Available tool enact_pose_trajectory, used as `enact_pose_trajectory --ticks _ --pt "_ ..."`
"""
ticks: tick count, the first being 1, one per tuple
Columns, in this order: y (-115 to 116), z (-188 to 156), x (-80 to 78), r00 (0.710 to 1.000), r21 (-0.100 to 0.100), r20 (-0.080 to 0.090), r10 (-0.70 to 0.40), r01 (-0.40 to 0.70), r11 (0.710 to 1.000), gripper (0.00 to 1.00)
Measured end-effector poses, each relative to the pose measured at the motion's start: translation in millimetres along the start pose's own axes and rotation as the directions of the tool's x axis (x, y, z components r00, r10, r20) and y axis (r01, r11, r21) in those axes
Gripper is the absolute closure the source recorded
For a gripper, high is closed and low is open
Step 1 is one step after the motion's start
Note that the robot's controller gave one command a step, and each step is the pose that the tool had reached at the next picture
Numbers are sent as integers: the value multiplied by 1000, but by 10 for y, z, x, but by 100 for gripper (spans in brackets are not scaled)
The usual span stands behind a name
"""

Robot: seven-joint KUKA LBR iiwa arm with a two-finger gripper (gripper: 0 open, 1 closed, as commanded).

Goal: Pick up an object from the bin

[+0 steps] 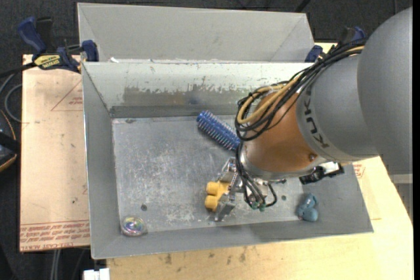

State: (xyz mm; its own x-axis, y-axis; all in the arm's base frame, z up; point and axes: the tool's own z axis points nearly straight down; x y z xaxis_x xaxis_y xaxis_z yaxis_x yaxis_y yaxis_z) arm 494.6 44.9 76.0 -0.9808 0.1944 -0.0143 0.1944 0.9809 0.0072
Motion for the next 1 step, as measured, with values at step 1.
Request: enact_pose_trajectory --ticks 1 --pt "-9 -1036 -18 1000 4 -7 3 -3 1000 100"
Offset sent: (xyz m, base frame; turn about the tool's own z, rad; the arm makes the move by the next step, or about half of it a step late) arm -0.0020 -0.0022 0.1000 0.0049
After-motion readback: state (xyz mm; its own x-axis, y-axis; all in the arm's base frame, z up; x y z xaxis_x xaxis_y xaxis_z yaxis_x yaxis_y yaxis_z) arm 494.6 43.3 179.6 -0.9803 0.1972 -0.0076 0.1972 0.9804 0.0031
